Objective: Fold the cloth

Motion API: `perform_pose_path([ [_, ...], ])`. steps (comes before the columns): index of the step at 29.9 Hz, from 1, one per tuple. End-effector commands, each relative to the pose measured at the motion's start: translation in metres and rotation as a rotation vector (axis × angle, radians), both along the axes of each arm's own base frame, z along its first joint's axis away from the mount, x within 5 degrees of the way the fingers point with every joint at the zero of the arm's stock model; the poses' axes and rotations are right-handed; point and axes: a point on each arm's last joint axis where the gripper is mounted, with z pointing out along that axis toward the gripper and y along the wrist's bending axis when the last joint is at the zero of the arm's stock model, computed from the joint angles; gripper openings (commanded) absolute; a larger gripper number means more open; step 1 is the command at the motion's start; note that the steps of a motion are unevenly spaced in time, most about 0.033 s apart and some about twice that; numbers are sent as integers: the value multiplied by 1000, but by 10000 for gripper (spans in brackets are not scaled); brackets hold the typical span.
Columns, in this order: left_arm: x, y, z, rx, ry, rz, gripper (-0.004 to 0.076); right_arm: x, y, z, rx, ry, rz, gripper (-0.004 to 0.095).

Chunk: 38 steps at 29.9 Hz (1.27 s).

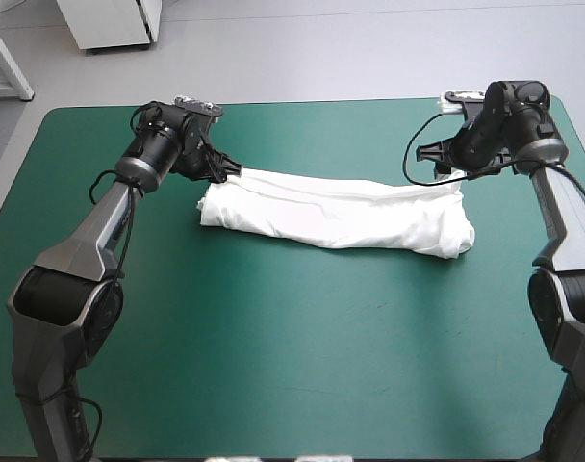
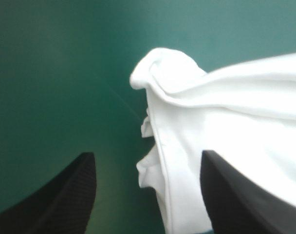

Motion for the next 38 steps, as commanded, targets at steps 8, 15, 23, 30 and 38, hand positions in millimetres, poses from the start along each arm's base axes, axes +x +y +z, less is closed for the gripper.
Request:
perform_pose_path([
  [8, -43, -50, 62, -219, -90, -299, 459, -67, -10, 89, -30, -206, -1, 523],
  [15, -54, -108, 45, -246, -106, -424, 459, -95, -12, 87, -34, -181, 0, 513],
  [23, -56, -146, 17, -255, -80, -508, -9, -100, -15, 82, -64, -161, -1, 513],
  [30, -46, -155, 7, -273, -151, -515, -9, -99, -15, 82, -62, -172, -1, 512],
  [38, -34, -166, -34, -284, -61, -499, -9, -99, -14, 83, -57, -183, -3, 509],
])
